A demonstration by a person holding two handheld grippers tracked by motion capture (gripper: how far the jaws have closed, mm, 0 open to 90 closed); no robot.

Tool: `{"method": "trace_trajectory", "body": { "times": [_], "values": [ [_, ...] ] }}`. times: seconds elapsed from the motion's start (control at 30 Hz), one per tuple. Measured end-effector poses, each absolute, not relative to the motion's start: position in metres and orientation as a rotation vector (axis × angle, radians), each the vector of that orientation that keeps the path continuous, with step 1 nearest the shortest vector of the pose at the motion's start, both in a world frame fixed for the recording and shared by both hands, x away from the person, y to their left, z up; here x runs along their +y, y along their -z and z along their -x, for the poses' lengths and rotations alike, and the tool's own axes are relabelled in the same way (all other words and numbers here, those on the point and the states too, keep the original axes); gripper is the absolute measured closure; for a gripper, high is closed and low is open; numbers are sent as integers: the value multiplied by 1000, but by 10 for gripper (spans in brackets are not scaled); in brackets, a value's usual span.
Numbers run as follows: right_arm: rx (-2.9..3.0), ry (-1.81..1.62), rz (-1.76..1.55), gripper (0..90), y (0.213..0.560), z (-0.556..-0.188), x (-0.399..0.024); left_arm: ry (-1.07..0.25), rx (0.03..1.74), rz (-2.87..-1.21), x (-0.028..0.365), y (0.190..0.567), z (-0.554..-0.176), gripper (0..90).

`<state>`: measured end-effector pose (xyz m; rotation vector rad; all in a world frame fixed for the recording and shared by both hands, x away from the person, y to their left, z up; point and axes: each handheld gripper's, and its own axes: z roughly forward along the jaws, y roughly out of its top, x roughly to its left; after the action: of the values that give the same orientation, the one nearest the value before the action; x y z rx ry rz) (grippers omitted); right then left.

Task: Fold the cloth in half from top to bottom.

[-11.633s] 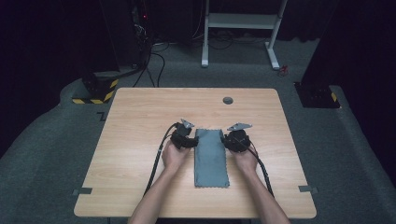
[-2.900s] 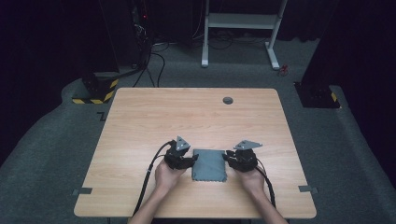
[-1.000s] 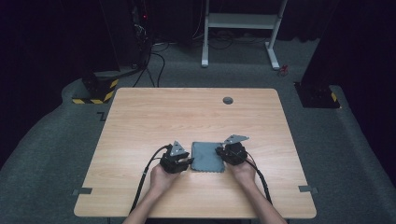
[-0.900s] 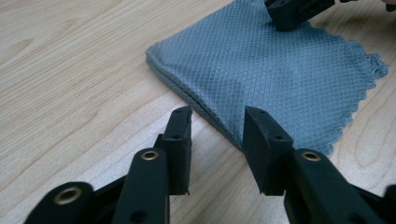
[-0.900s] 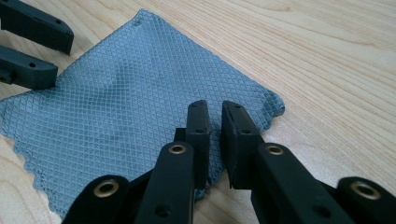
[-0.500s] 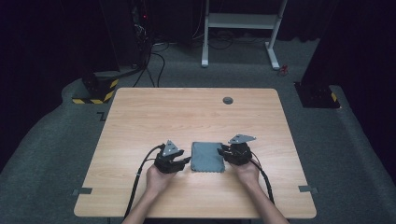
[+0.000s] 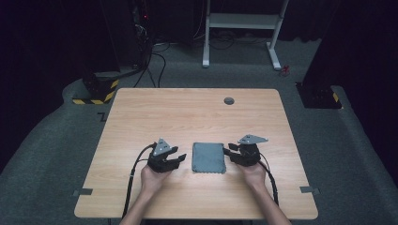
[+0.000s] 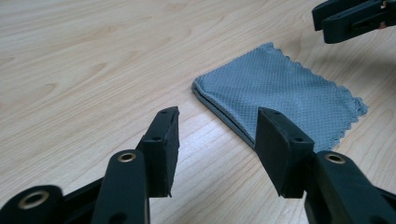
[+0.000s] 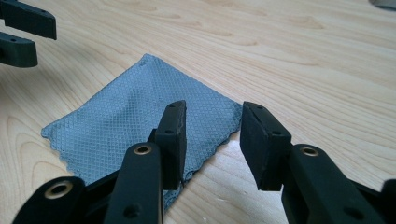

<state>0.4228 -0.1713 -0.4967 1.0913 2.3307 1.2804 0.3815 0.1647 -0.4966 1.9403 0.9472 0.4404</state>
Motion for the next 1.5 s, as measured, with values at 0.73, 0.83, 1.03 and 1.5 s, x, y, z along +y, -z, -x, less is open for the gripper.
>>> {"method": "trace_trajectory", "body": {
  "times": [0.73,0.83,1.03,1.5],
  "values": [
    [2256,-1377,-1119,564,489,-404,-206,-408,984,-1854,187,491,-368,429],
    [2245,-1389,-1121,559,488,-402,-210,-403,990,-1841,190,490,-368,425],
    [2219,-1408,-1142,555,488,-395,-221,-407,1007,-1827,197,491,-363,423],
    [2162,-1335,-1138,554,489,-379,-246,-477,1047,-1828,213,491,-347,418]
  ]
}}
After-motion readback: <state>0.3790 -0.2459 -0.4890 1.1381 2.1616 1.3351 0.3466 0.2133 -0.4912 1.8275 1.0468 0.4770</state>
